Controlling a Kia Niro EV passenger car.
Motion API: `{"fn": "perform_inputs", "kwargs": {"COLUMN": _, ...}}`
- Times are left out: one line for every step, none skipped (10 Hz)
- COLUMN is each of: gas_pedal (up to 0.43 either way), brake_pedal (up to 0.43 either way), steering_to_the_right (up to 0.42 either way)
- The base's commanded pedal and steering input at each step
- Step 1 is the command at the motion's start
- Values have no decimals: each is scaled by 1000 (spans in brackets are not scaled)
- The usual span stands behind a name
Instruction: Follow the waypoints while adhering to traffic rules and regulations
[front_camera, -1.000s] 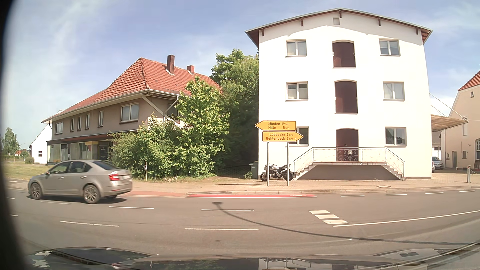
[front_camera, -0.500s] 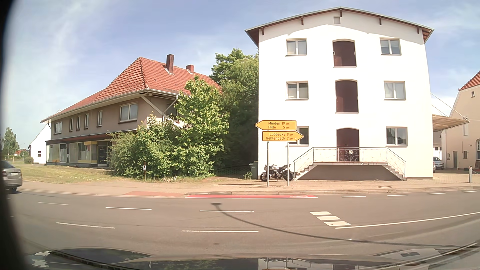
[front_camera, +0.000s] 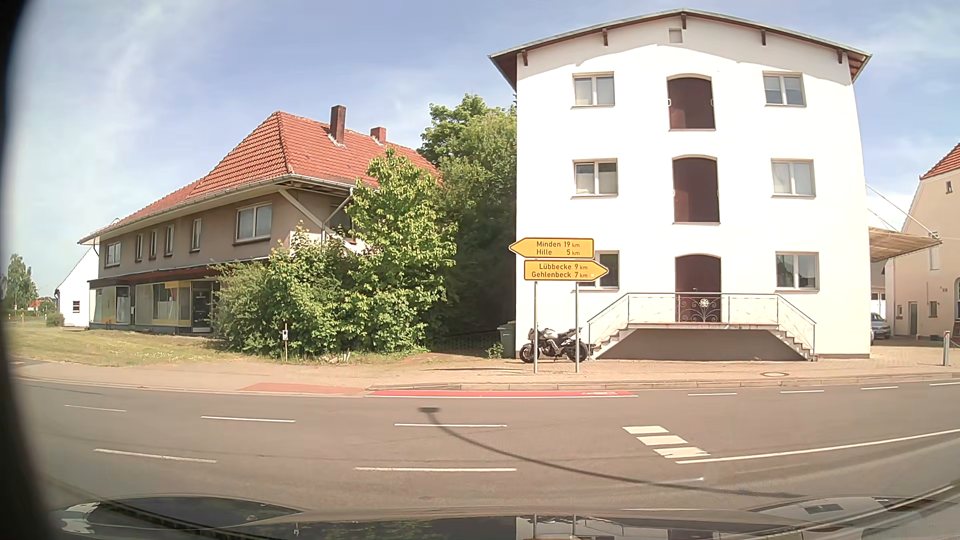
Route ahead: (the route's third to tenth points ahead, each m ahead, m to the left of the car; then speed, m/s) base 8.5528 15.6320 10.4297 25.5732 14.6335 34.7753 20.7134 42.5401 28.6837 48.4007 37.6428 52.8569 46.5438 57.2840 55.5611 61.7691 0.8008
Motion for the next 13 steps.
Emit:
{"fn": "perform_inputs", "kwargs": {"gas_pedal": 0, "brake_pedal": 0, "steering_to_the_right": 17}}
{"fn": "perform_inputs", "kwargs": {"gas_pedal": 0, "brake_pedal": 73, "steering_to_the_right": 16}}
{"fn": "perform_inputs", "kwargs": {"gas_pedal": 0, "brake_pedal": 171, "steering_to_the_right": 17}}
{"fn": "perform_inputs", "kwargs": {"gas_pedal": 0, "brake_pedal": 232, "steering_to_the_right": 16}}
{"fn": "perform_inputs", "kwargs": {"gas_pedal": 0, "brake_pedal": 262, "steering_to_the_right": 16}}
{"fn": "perform_inputs", "kwargs": {"gas_pedal": 0, "brake_pedal": 268, "steering_to_the_right": 15}}
{"fn": "perform_inputs", "kwargs": {"gas_pedal": 0, "brake_pedal": 262, "steering_to_the_right": 15}}
{"fn": "perform_inputs", "kwargs": {"gas_pedal": 0, "brake_pedal": 268, "steering_to_the_right": 15}}
{"fn": "perform_inputs", "kwargs": {"gas_pedal": 0, "brake_pedal": 262, "steering_to_the_right": 15}}
{"fn": "perform_inputs", "kwargs": {"gas_pedal": 0, "brake_pedal": 262, "steering_to_the_right": 15}}
{"fn": "perform_inputs", "kwargs": {"gas_pedal": 0, "brake_pedal": 262, "steering_to_the_right": 15}}
{"fn": "perform_inputs", "kwargs": {"gas_pedal": 0, "brake_pedal": 262, "steering_to_the_right": 15}}
{"fn": "perform_inputs", "kwargs": {"gas_pedal": 0, "brake_pedal": 262, "steering_to_the_right": 15}}
